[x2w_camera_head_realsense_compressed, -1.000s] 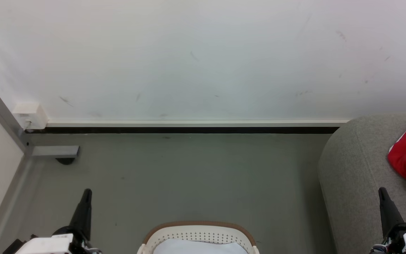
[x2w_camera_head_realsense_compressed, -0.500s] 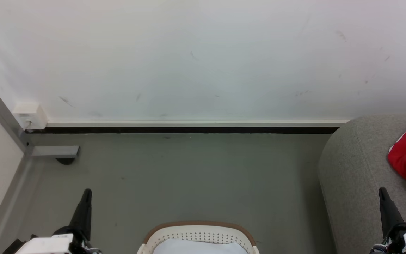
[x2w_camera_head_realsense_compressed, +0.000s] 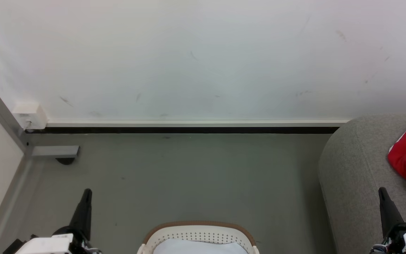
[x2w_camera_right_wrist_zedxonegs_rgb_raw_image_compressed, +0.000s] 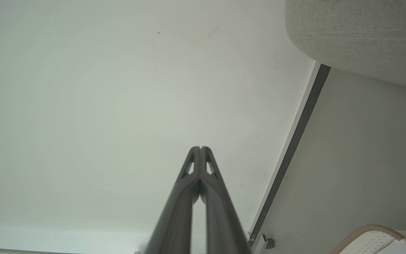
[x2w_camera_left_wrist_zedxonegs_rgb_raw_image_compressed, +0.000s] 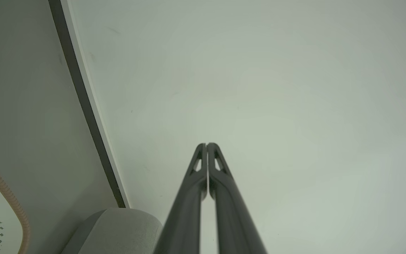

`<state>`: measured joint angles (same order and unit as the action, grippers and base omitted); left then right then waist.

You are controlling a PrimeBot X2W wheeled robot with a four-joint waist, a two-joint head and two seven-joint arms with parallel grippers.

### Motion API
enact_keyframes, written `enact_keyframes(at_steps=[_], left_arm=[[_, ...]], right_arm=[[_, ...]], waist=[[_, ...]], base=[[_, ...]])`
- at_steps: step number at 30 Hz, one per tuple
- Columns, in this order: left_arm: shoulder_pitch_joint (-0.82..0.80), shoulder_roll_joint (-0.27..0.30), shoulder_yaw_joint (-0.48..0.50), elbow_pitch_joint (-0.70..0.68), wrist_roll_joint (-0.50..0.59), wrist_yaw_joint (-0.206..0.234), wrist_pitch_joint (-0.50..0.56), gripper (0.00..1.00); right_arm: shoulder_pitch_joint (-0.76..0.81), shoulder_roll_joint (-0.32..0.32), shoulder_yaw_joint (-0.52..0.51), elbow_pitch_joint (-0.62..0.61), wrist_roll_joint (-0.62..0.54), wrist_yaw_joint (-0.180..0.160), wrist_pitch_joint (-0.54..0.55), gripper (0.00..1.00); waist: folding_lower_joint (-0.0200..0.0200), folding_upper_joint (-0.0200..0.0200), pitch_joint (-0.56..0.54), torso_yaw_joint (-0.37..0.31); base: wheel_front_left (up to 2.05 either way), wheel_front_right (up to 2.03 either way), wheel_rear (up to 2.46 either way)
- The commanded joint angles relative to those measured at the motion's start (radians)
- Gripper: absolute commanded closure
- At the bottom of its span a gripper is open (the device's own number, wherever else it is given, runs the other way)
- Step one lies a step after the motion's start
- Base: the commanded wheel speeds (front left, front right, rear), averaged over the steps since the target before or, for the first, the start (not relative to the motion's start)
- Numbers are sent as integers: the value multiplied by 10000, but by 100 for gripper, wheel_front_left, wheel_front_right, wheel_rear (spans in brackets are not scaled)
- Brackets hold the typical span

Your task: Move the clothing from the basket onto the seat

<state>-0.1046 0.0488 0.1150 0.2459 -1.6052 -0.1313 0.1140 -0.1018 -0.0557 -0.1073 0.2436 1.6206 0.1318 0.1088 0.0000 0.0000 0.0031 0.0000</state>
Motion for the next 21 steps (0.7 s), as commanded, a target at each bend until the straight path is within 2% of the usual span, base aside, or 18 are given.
enact_keyframes(at_steps=[1, 21], left_arm=[[-85, 13, 19, 1, -137, -15, 39, 100], [-85, 13, 17, -1, -139, -14, 38, 100]], right_arm=[[-114, 21, -43, 24, -47, -21, 35, 100], [-117, 31, -63, 25, -64, -21, 28, 100]], waist=[[0, 0, 0, 0], [0, 0, 0, 0]], base=[[0, 0, 0], [0, 0, 0]])
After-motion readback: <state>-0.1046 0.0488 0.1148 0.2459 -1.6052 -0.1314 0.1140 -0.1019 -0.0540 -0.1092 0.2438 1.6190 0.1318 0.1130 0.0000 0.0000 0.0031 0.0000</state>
